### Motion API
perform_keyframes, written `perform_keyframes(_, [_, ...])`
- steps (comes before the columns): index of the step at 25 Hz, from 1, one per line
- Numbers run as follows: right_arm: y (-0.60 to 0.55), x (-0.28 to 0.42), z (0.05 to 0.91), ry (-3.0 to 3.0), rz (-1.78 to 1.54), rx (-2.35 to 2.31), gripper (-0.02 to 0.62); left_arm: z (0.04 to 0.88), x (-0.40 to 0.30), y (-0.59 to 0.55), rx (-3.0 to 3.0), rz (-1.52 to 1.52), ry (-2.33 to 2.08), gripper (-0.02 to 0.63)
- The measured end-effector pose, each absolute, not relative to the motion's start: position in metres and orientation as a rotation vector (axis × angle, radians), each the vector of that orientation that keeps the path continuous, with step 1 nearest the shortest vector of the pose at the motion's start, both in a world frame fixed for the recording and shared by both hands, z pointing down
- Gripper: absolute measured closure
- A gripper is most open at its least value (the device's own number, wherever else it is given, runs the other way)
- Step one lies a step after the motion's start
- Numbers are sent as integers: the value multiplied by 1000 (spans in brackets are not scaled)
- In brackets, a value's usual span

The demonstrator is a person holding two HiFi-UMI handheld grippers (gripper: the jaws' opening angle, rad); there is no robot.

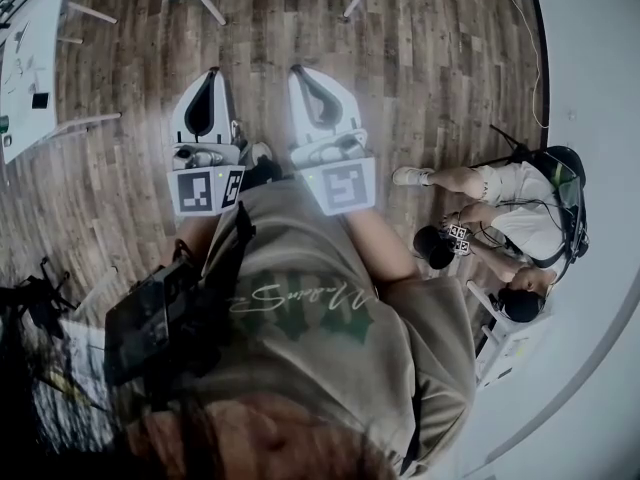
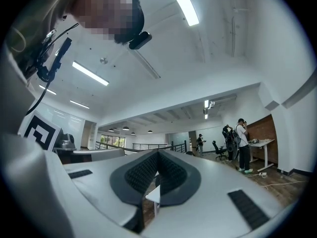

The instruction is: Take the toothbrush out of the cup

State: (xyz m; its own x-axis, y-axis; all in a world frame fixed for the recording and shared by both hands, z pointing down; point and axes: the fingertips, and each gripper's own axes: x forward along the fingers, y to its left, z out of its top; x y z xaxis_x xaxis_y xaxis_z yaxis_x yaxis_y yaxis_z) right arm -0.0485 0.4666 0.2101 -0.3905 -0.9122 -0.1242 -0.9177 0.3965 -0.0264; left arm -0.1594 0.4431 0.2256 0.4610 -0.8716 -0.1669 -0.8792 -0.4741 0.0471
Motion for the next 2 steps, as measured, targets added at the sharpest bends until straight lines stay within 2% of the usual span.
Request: perform_keyframes(2, [467, -51, 209, 2528, 60, -1658, 612, 223, -161, 443, -2645, 264, 1587, 595])
